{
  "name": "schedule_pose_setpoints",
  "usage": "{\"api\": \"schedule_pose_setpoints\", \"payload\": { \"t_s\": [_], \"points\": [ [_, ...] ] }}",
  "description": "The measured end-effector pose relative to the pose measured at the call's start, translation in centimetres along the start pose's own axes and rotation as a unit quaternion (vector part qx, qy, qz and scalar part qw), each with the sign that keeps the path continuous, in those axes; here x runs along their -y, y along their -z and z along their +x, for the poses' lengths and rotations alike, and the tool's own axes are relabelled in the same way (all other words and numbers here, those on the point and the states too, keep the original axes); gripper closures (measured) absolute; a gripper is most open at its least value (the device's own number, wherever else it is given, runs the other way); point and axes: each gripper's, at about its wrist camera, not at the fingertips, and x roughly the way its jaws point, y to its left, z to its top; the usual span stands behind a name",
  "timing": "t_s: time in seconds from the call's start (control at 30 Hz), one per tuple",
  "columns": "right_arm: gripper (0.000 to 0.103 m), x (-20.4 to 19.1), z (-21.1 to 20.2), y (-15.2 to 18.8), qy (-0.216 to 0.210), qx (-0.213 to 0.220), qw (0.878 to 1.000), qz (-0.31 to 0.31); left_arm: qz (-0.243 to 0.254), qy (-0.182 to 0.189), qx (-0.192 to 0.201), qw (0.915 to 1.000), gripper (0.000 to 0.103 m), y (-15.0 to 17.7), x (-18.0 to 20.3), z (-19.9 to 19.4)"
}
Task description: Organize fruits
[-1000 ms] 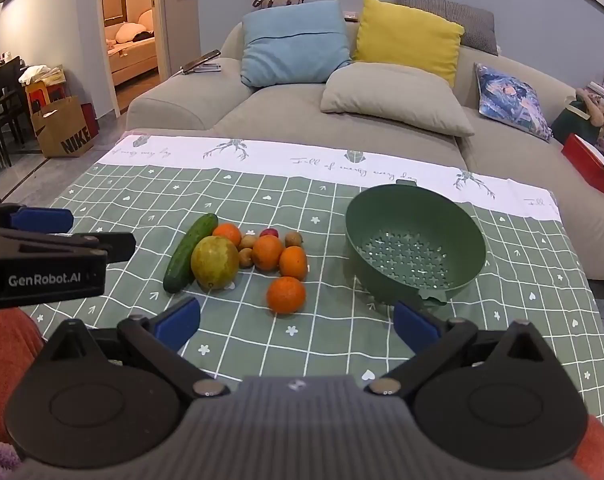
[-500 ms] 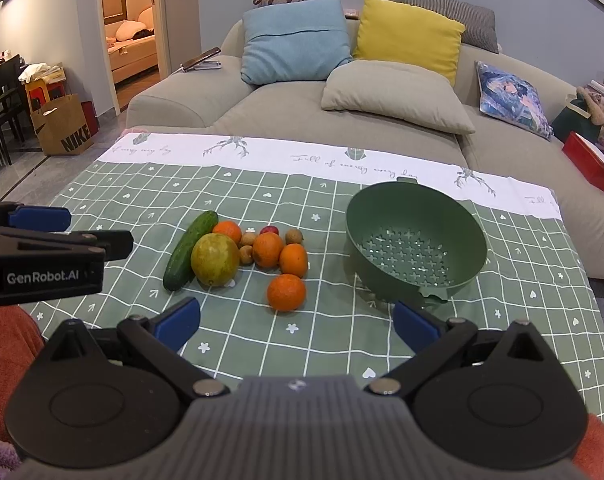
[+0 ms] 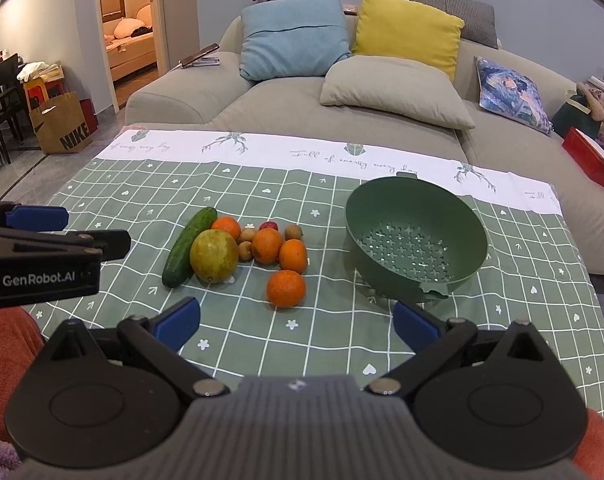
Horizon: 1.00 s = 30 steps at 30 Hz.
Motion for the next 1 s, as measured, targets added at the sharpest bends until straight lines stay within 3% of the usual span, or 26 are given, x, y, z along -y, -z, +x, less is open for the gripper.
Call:
{"api": "schedule_pose_setpoints", "payload": {
  "t_s": [1.0],
  "points": [
    [0.005, 0.16, 0.38, -0.33, 0.002, -0.014, 1.0, 0.006, 0.002, -0.002, -0.002, 1.0, 0.022, 0.27, 0.09, 0.07]
  ]
}}
